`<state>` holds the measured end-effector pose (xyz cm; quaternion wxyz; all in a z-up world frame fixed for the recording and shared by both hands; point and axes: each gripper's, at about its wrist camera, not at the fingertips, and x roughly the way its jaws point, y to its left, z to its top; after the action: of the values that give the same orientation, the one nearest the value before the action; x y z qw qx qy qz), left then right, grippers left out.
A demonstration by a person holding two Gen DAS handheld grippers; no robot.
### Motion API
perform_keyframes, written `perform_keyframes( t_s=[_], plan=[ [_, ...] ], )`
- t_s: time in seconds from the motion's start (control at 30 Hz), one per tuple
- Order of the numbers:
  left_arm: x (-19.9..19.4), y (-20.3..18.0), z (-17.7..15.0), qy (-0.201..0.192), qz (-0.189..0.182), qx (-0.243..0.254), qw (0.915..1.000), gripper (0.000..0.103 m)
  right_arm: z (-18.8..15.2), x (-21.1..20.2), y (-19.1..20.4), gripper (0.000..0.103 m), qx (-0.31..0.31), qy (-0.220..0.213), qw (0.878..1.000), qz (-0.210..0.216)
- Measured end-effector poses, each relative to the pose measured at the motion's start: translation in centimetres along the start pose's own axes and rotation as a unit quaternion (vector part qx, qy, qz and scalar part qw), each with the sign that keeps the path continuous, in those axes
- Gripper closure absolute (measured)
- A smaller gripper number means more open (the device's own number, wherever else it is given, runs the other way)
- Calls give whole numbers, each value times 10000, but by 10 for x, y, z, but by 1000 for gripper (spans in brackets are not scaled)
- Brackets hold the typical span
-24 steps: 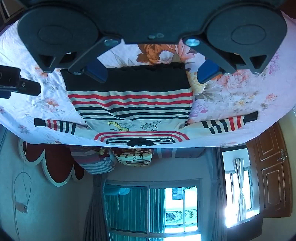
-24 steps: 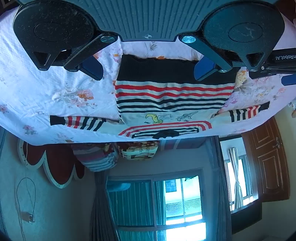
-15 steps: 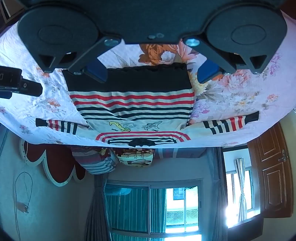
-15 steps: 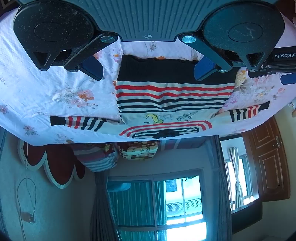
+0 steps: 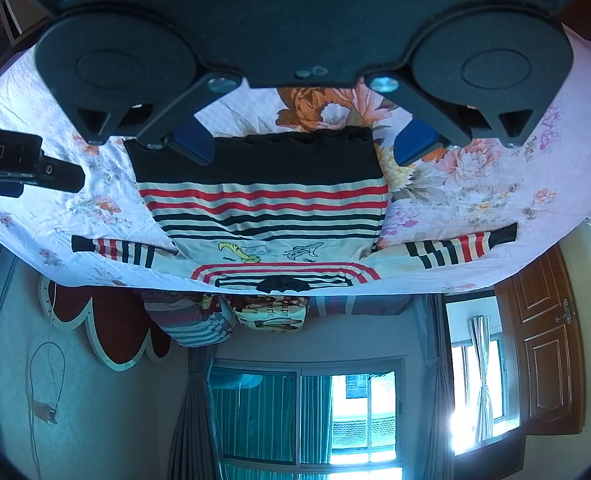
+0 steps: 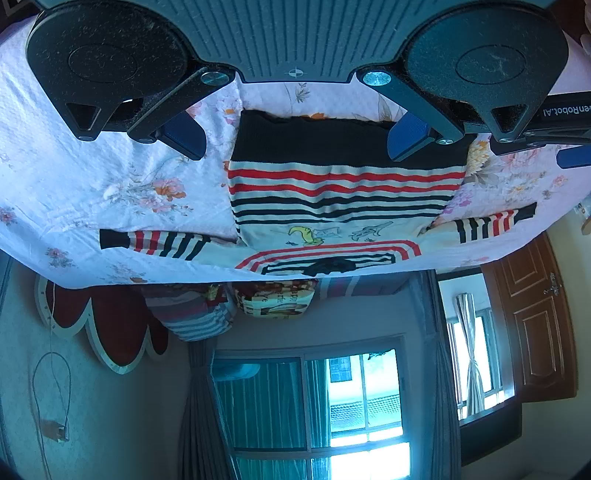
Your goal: Fold small clothes
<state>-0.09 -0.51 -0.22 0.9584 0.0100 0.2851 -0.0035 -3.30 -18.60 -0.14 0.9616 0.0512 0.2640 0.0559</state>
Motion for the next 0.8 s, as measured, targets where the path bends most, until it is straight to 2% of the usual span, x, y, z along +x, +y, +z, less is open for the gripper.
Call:
perform_keyframes(
  t_s=[0.8],
  plan=[
    [-1,2,1,-1,-12,22,10000,1,-2,0,0,0,93,-40,9999,8]
  ],
)
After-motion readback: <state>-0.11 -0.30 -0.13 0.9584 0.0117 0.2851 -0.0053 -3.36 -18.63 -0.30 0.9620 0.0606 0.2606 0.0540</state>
